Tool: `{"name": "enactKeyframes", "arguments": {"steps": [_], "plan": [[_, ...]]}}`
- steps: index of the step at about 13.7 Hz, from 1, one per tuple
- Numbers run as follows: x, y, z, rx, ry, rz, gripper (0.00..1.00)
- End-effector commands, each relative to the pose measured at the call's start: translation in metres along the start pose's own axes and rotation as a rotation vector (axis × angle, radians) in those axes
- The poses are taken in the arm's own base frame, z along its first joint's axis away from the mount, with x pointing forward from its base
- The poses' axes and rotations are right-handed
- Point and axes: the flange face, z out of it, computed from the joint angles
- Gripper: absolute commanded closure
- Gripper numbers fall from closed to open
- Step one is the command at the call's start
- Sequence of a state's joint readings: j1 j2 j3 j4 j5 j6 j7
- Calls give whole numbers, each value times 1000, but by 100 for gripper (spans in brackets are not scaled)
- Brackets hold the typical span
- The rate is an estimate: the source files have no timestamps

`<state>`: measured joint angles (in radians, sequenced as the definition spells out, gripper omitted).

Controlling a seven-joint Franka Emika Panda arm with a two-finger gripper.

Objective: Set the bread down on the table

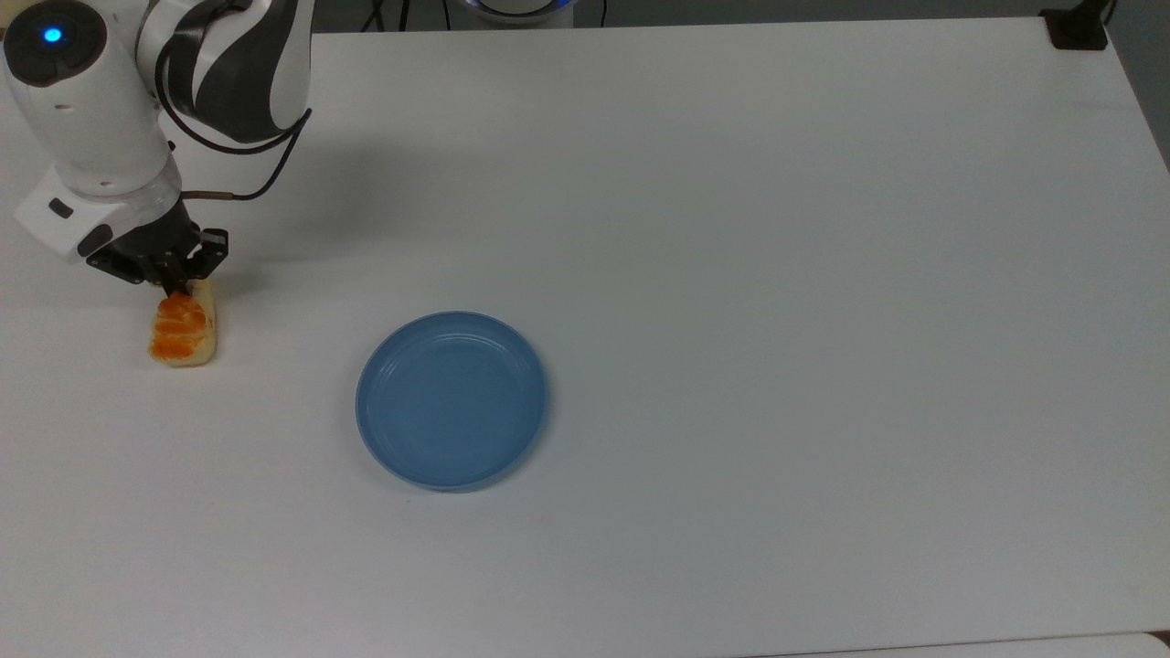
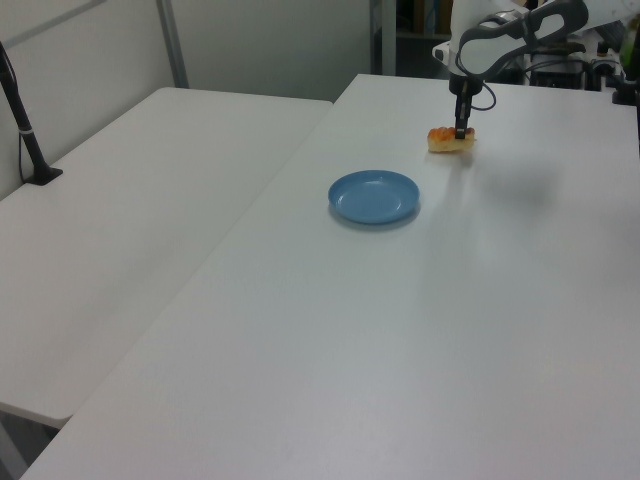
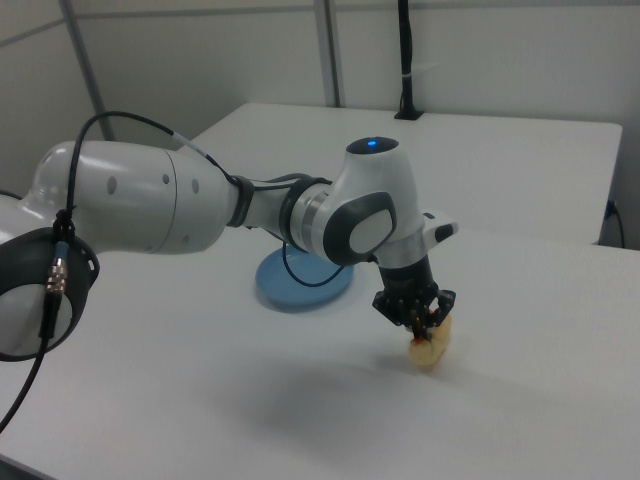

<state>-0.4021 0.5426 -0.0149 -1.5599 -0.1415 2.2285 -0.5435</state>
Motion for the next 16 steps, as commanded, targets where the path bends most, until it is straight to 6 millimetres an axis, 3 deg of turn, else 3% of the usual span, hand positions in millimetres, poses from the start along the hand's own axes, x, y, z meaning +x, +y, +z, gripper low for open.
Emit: {"name": "enactKeyframes", "arguments": {"steps": [1, 2, 6, 8, 11, 16], "plan": [[-1, 1, 4, -39, 22, -28, 67], [-1, 1, 5, -37, 22, -22, 1], [-1, 3, -7, -42, 29, -10, 0], [-4, 7, -37, -49, 47, 42, 0], [-19, -1, -112, -21, 2, 247, 0], [-24, -65, -210, 91, -36, 414, 0]]}}
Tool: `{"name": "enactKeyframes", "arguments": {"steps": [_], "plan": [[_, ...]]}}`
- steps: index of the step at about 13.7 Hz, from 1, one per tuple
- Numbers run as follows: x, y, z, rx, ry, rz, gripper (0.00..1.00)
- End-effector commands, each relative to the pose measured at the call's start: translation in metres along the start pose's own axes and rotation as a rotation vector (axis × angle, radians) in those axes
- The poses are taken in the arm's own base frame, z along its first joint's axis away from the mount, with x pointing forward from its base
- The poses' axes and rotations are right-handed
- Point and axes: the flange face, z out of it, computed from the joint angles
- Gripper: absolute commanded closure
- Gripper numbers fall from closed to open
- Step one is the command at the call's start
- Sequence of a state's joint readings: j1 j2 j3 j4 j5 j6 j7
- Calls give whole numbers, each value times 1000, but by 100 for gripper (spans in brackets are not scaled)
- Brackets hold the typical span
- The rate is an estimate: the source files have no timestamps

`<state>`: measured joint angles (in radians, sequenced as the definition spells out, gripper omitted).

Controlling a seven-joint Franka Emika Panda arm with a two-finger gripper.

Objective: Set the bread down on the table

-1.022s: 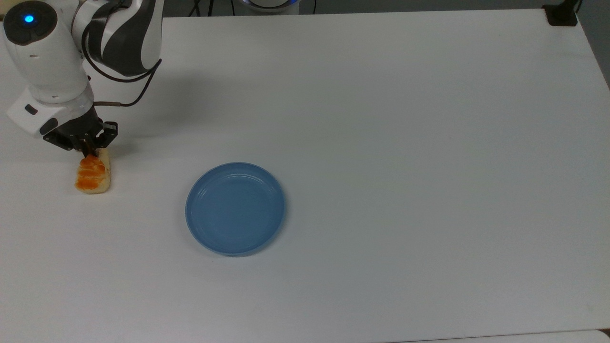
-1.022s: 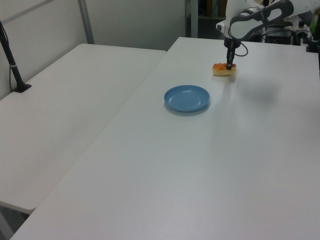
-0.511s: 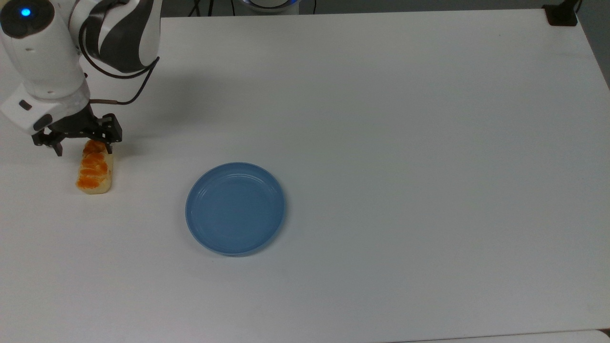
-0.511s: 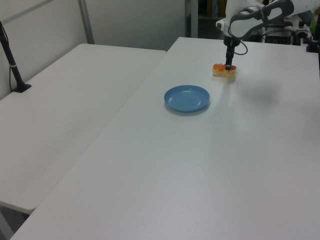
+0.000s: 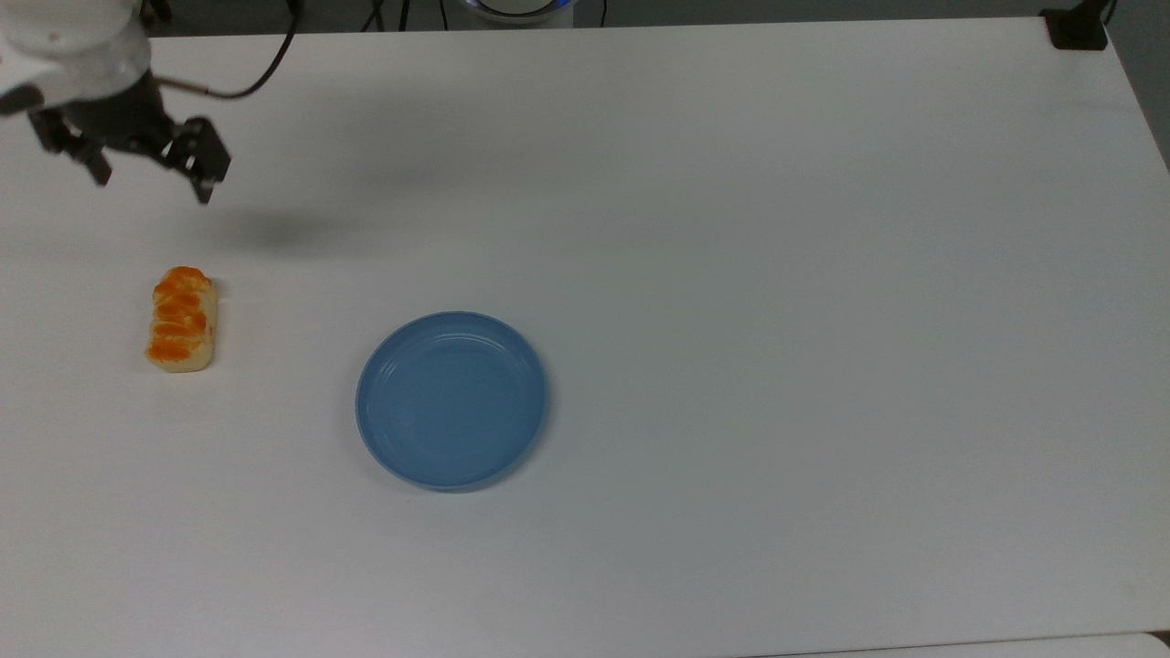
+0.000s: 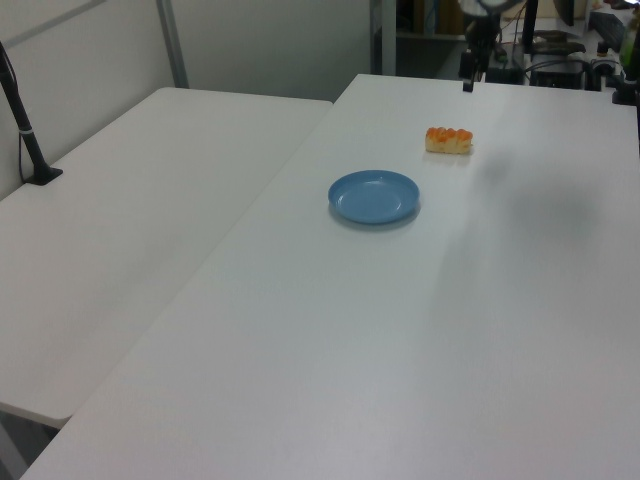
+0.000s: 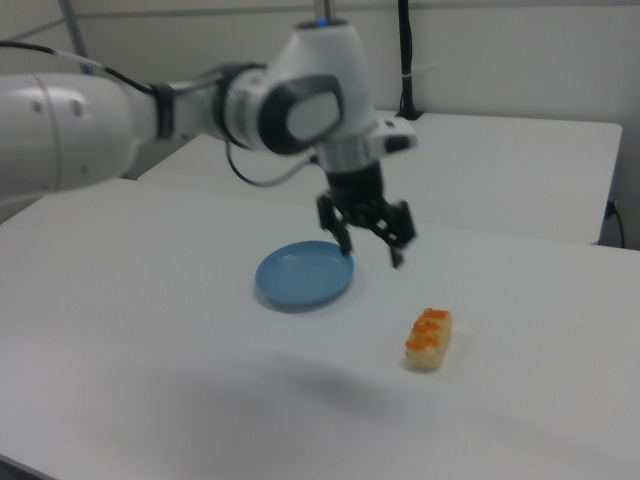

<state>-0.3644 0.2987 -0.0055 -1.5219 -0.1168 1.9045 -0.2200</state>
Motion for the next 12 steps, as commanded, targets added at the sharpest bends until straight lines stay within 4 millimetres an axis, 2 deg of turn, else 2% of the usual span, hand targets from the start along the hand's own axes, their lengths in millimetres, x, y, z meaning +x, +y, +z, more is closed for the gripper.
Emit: {"name": "enactKeyframes", "arguments": {"steps": [1, 2, 5, 7, 8, 9, 12], "plan": [[-33, -53, -76, 85, -11, 136, 0], [-42, -71, -102, 99, 8, 162, 0], [-58, -118, -135, 106, 34, 184, 0], [-70, -157, -144, 103, 20, 69, 0], [-72, -168, -146, 104, 22, 18, 0], [-73, -189, -146, 104, 18, -42, 0], [-72, -204, -138, 105, 4, -78, 0]]}}
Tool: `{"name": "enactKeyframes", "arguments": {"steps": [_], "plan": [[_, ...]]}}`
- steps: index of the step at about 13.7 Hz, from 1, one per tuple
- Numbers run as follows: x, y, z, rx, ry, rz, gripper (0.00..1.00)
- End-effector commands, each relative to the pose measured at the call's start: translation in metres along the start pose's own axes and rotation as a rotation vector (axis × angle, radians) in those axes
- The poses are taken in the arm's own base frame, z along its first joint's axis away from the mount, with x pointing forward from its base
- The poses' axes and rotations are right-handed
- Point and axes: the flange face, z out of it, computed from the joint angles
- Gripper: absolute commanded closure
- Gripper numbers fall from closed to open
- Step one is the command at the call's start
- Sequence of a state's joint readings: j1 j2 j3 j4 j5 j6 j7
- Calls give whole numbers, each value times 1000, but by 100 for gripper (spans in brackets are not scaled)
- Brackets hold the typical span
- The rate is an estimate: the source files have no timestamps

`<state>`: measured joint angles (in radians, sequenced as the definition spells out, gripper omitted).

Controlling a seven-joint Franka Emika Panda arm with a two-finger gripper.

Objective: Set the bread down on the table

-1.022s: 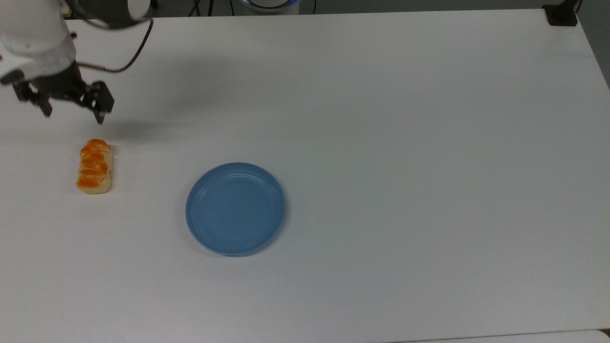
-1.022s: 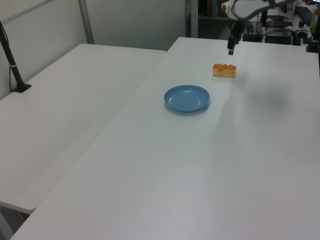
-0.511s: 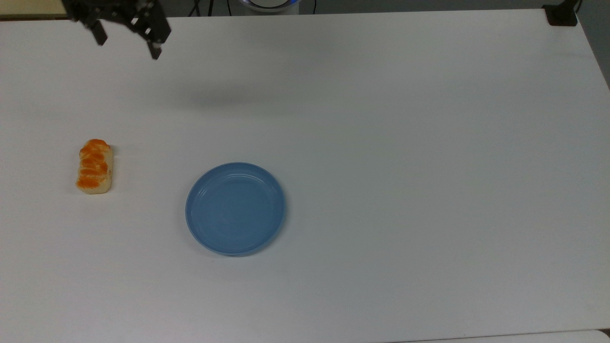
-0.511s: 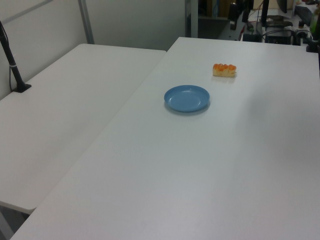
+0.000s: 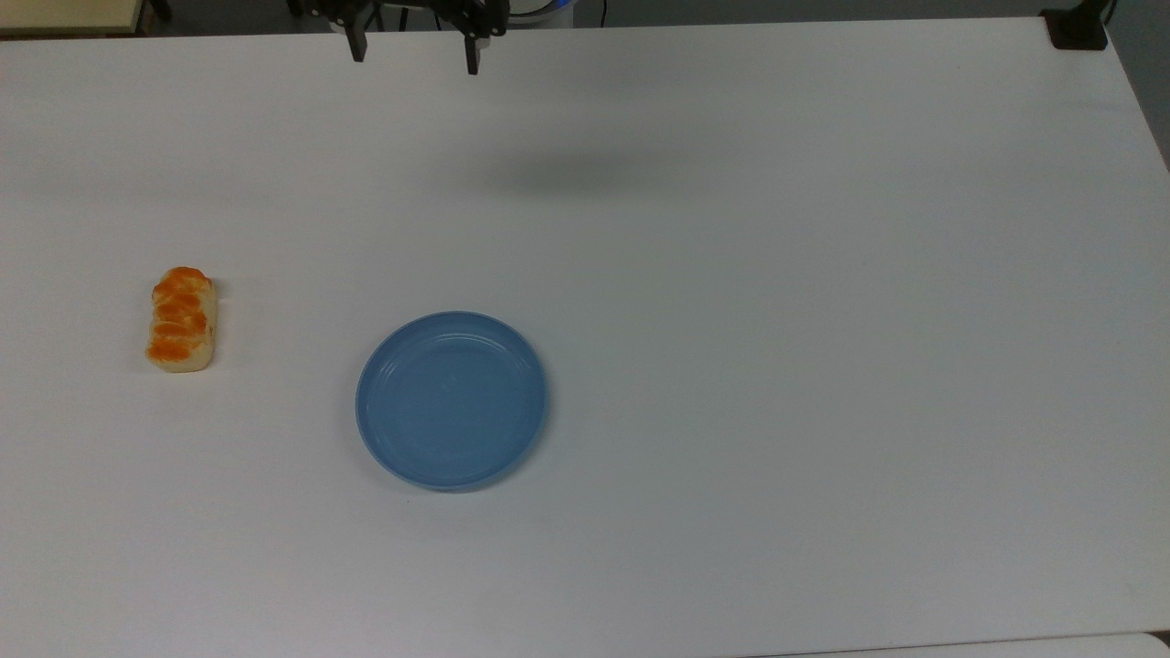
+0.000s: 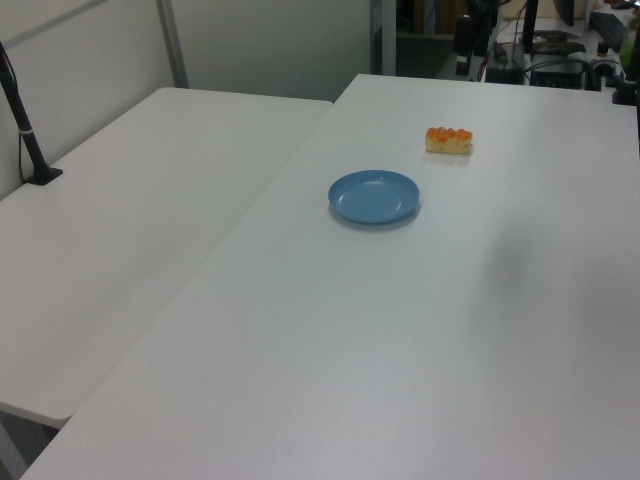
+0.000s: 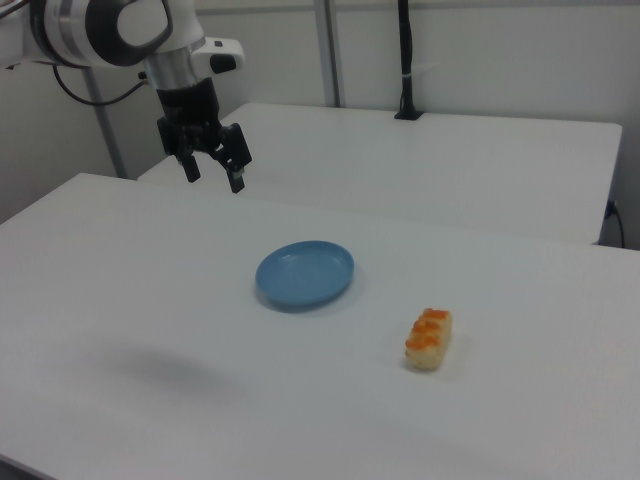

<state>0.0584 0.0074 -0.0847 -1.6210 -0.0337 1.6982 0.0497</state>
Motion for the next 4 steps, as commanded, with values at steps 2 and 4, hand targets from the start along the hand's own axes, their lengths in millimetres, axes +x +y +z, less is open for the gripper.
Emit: {"name": "enactKeyframes", "arguments": {"steps": [2, 4], "plan": [[-7, 2, 5, 7, -18, -34, 0], [-6, 1, 5, 8, -18, -36, 0]]}}
